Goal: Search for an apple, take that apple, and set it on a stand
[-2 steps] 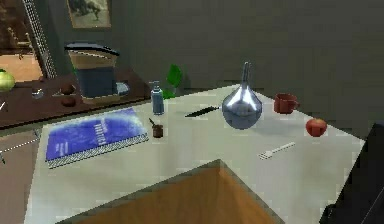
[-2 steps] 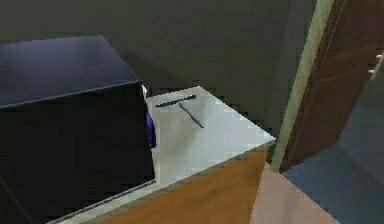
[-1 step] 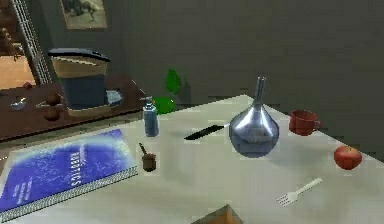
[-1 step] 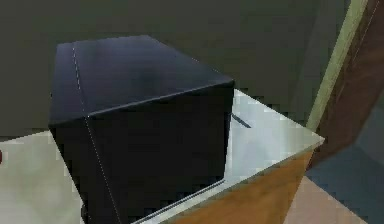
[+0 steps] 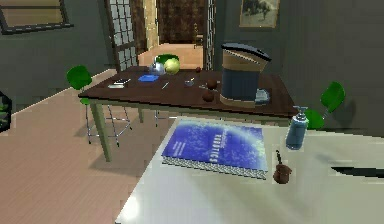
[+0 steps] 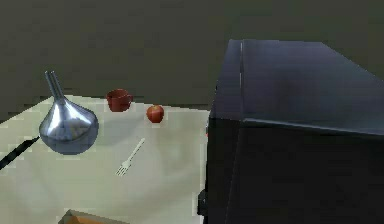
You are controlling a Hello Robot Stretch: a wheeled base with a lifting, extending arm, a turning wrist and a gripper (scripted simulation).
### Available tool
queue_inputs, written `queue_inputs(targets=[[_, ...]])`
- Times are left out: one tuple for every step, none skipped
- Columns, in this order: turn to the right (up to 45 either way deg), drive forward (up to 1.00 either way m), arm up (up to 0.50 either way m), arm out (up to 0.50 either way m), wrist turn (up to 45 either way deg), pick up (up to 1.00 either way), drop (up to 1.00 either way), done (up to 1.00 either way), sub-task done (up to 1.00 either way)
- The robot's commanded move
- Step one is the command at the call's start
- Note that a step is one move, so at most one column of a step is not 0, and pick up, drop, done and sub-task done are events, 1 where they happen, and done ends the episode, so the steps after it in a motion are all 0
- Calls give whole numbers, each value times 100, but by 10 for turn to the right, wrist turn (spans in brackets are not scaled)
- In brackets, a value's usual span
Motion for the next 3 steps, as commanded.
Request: queue_inputs(targets=[[0,0,50,0,0,0,0,0,0],[0,0,38,0,0,0,0,0,0],[0,0,0,48,0,0,0,0,0]])
